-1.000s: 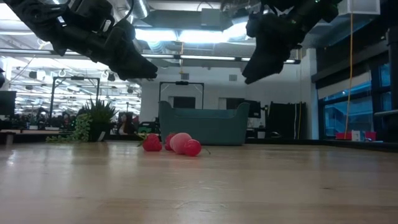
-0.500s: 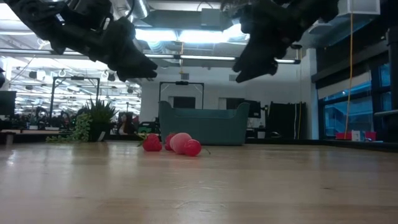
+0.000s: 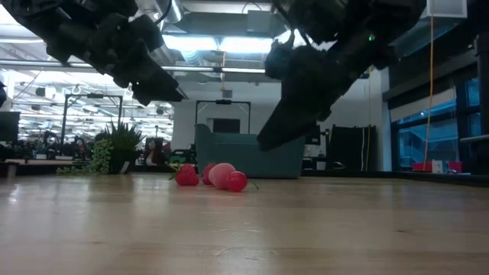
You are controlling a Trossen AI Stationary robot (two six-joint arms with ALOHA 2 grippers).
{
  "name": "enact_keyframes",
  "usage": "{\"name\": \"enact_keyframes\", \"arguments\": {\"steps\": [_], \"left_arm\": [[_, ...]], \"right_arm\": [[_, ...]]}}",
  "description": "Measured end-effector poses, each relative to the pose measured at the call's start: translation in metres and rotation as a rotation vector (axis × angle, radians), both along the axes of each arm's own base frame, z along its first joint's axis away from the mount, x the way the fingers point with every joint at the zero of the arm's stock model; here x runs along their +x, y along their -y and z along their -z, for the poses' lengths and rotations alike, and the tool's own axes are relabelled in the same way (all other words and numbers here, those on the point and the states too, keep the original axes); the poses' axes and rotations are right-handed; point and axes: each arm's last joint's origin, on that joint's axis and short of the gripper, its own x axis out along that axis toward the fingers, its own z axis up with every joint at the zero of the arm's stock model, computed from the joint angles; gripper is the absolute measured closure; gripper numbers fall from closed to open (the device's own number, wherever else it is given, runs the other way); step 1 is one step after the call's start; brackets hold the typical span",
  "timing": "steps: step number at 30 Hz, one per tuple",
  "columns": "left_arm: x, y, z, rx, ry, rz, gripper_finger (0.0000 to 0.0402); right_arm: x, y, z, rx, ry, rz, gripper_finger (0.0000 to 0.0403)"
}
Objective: Pick and placing Produce into tupperware
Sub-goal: Put the strawberry into the blue bin
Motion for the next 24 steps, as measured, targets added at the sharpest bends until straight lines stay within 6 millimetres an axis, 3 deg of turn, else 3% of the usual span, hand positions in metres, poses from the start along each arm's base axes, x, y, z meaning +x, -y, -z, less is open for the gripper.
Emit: {"name": "enact_keyframes", "arguments": {"steps": [7,19,24], "left_arm": [[-0.001,0.017,0.007,0.004,-0.071,0.069,0.0204],[0.019,0.031,0.037,0.134,-0.156,-0.092,0.0204],[0.025,0.033,0.052,0.163,-0.207,-0.078,0.0204]], "right_arm": [[0.004,-0.008,0.011,0.016,-0.004,-0.043,0.0162],[-0.001,-0.007,-0.020,-0.008,0.069,-0.071,0.0162],[-0.005,-0.007,-0.030,-0.003,0.089,-0.068,0.0162]]}}
